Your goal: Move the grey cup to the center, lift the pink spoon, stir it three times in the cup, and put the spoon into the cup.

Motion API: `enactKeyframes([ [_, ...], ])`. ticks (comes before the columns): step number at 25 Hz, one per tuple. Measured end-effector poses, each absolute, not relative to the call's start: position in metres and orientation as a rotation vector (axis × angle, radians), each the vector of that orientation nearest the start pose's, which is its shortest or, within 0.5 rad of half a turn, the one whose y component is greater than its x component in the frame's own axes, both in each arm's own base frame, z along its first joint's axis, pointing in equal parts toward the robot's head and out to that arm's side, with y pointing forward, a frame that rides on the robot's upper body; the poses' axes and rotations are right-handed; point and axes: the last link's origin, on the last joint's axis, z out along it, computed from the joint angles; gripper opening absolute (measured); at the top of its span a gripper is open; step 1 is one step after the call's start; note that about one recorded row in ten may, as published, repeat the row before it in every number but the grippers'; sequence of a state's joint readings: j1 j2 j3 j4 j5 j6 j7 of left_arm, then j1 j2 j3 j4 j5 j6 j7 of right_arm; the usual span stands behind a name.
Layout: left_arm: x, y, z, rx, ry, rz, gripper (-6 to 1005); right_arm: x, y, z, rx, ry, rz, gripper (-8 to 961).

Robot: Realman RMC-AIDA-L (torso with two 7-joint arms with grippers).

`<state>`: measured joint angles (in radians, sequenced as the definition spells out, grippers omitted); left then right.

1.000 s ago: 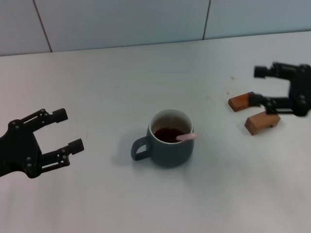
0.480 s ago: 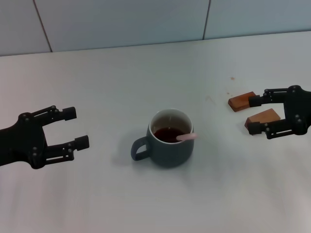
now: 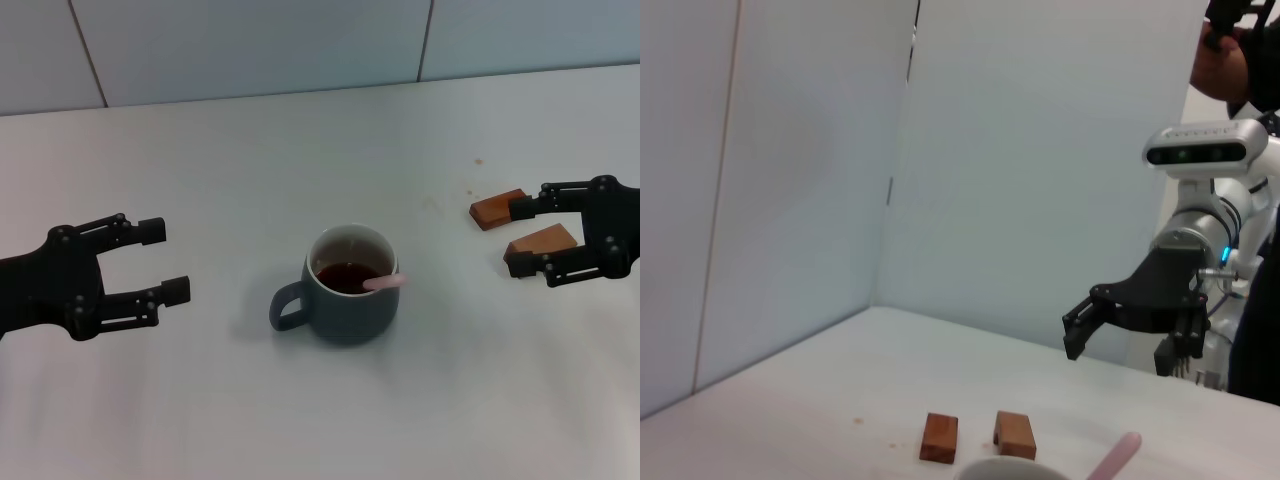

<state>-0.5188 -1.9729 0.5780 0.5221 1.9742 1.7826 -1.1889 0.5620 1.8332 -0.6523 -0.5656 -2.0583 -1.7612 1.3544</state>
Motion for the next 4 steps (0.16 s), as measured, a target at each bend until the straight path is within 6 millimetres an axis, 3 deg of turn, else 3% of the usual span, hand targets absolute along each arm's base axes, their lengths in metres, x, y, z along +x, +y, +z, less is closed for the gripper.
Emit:
enactKeyframes([
  [4,-0.2729,0.3085,0.0346,-2.776,-0.427,-0.881,832,0.2884,0.3284,0.0832,-2.848,0.534,0.582,828],
])
